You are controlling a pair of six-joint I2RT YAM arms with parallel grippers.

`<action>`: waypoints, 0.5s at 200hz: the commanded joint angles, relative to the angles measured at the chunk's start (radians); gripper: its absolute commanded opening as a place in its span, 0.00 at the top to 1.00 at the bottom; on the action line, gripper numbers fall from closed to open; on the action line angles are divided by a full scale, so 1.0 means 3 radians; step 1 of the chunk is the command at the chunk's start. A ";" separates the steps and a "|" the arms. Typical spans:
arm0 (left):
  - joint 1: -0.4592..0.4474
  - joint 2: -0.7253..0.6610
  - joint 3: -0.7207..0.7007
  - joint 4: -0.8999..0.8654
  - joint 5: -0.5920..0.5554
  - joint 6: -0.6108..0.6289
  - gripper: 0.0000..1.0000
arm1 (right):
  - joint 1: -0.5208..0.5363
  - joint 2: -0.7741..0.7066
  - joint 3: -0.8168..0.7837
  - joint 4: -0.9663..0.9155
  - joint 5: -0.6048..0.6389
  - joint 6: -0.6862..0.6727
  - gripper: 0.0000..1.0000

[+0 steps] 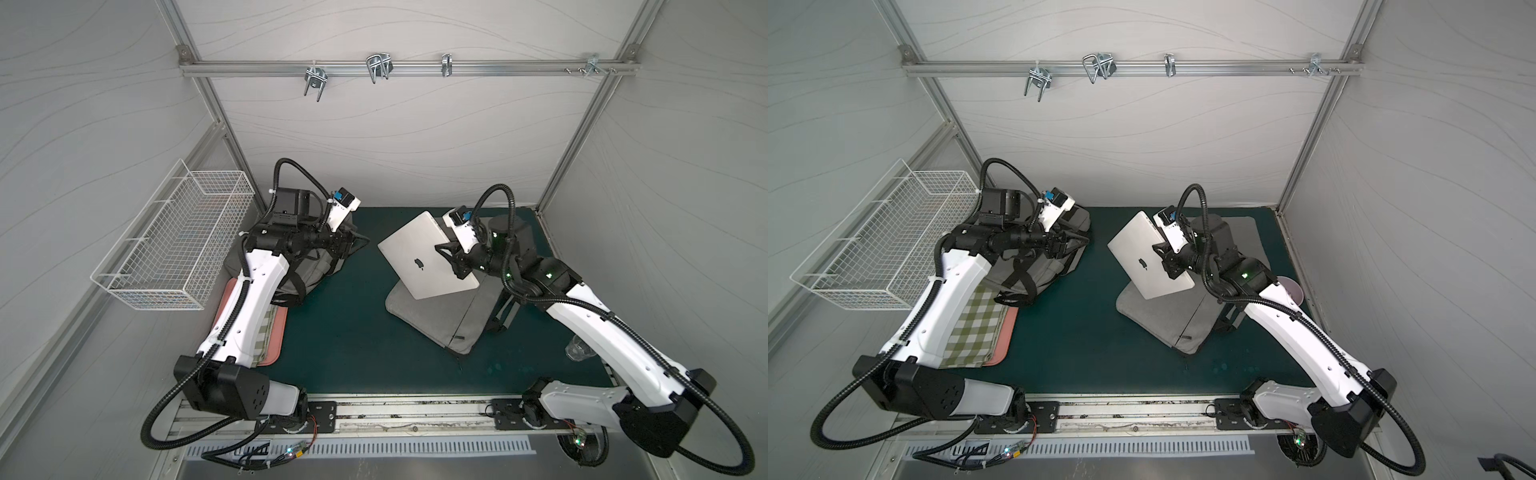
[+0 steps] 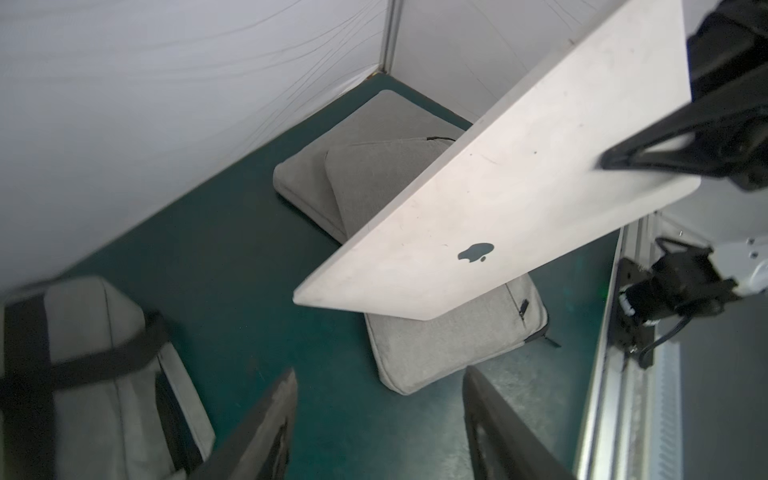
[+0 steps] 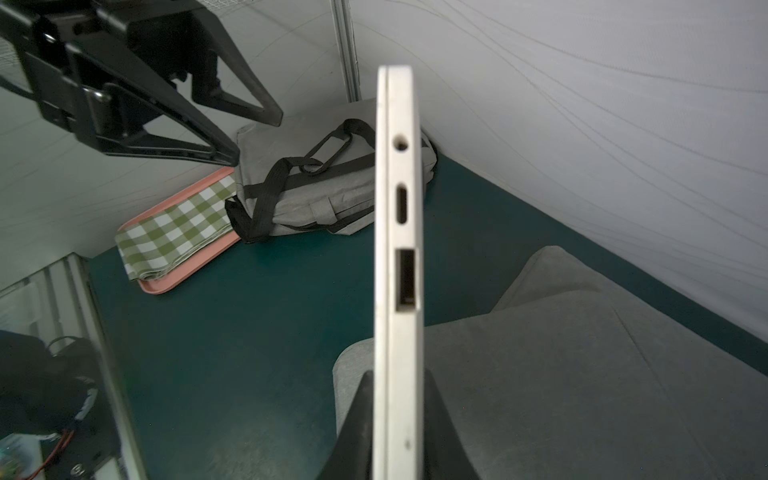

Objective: Open the zippered laptop bag and take out the laptop
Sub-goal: Adjust the laptop.

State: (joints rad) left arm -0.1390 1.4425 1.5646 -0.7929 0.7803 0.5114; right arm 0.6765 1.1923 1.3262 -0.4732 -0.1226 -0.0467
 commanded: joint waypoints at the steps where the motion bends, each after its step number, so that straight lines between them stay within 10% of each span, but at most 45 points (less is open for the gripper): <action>1: -0.0062 0.0243 0.0310 -0.0224 0.0540 0.0816 0.35 | -0.0091 -0.0086 0.0286 0.0245 -0.0469 0.0099 1.00; 100: -0.0390 0.0778 0.0732 -0.0779 0.0794 0.1309 0.35 | -0.0297 0.0091 0.0544 0.0042 -0.1511 0.0054 1.00</action>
State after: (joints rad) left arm -0.2451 1.6543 1.7401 -0.9638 0.9615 0.8318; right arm 0.5968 1.2301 1.4227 -0.5694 -0.4301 -0.0238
